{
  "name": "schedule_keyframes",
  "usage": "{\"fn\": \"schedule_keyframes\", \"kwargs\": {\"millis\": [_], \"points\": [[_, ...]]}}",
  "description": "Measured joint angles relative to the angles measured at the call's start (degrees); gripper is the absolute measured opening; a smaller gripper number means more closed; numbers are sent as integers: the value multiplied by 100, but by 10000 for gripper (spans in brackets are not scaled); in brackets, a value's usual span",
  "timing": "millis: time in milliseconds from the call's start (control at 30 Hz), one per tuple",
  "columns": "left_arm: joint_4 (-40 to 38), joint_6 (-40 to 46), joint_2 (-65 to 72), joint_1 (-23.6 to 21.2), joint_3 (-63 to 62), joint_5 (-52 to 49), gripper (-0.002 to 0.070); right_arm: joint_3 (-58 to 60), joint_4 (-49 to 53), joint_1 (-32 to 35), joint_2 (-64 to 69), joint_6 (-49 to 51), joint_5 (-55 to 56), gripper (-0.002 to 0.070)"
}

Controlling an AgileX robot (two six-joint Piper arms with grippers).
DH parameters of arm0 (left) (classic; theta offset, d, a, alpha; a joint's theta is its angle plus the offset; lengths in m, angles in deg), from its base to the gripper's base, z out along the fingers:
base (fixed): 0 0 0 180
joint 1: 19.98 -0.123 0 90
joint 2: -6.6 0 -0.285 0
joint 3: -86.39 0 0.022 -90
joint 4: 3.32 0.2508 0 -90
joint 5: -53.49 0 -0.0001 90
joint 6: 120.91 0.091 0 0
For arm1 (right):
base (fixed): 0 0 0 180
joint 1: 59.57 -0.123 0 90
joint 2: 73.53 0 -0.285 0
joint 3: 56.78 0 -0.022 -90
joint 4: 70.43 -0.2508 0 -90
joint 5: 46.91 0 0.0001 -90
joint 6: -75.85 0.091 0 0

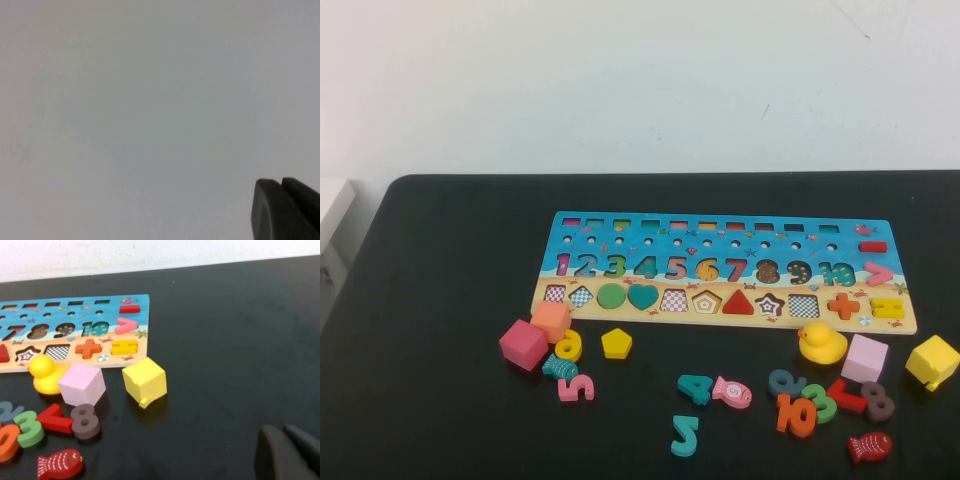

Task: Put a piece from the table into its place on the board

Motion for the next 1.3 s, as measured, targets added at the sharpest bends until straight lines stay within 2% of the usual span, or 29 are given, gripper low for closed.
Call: {"fn": "schedule_keyframes", "kwargs": {"millis": [100,233,400,533,700,900,1033,1300], "points": [[-11,-367,0,0,-96,-684,-2,0,0,0,0,0,0,19],[-19,-533,0,0,-913,-2596,-2,0,0,0,0,0,0,19],[292,-431,396,0,-2318,-4550,-2,0,0,0,0,0,0,19],[520,-297,961,0,-2997,-5630,-2,0,0,0,0,0,0,19],[662,184,1588,0,-3083,-6066,-2,0,0,0,0,0,0,19],[559,248,2276,0,-3000,-6149,-2,0,0,0,0,0,0,19],[-489,817,3068,0,-3295,-6309,-2,0,0,0,0,0,0,19],[-3725,4070,4983,0,-4015,-7242,-2,0,0,0,0,0,0,19]]}}
